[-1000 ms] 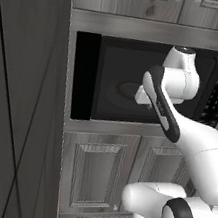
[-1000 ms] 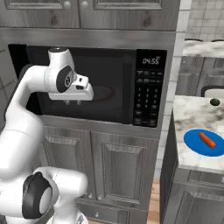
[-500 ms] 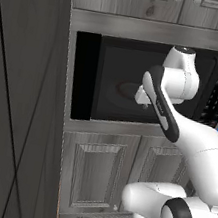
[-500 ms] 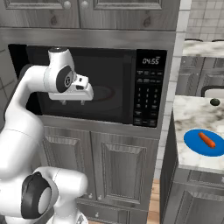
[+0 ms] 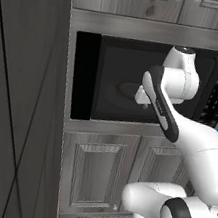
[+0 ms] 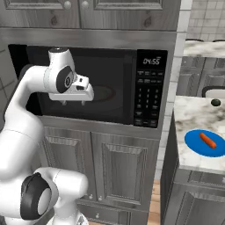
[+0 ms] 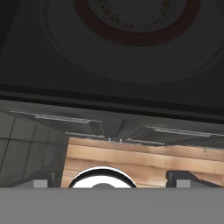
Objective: Pick the carrot from the counter and place it in the microwave. Then turn on the microwave.
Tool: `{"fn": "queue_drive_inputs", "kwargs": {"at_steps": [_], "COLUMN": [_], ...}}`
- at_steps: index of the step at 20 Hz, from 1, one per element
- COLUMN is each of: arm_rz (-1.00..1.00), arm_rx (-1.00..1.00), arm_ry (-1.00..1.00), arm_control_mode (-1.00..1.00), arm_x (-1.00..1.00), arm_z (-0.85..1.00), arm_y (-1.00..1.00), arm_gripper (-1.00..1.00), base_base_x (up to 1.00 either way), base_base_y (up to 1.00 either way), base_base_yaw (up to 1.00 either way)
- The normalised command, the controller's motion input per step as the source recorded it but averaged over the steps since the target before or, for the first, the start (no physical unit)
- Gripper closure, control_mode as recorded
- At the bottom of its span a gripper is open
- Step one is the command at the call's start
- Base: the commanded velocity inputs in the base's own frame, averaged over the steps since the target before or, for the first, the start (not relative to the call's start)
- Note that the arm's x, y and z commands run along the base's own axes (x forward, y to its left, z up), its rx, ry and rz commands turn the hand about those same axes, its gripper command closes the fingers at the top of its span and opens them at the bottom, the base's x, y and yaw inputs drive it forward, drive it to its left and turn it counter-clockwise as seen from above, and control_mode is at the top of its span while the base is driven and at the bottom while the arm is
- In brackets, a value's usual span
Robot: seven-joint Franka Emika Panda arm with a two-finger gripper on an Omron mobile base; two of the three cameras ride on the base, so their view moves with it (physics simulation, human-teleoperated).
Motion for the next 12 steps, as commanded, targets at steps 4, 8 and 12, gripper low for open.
{"fn": "queue_drive_inputs", "kwargs": {"at_steps": [4,8,12], "arm_rz": [0.0,0.0,0.0], "arm_rx": [0.0,0.0,0.0], "arm_ry": [0.0,0.0,0.0], "arm_control_mode": [1.0,1.0,1.0], "arm_x": [0.0,0.0,0.0], "arm_z": [0.0,0.0,0.0], "arm_y": [0.0,0.0,0.0], "arm_gripper": [-1.0,-1.0,-1.0], "base_base_x": [-0.34,-0.39,-0.38], "base_base_y": [-0.13,-0.2,-0.23], "base_base_yaw": [-0.02,-0.05,-0.07]}}
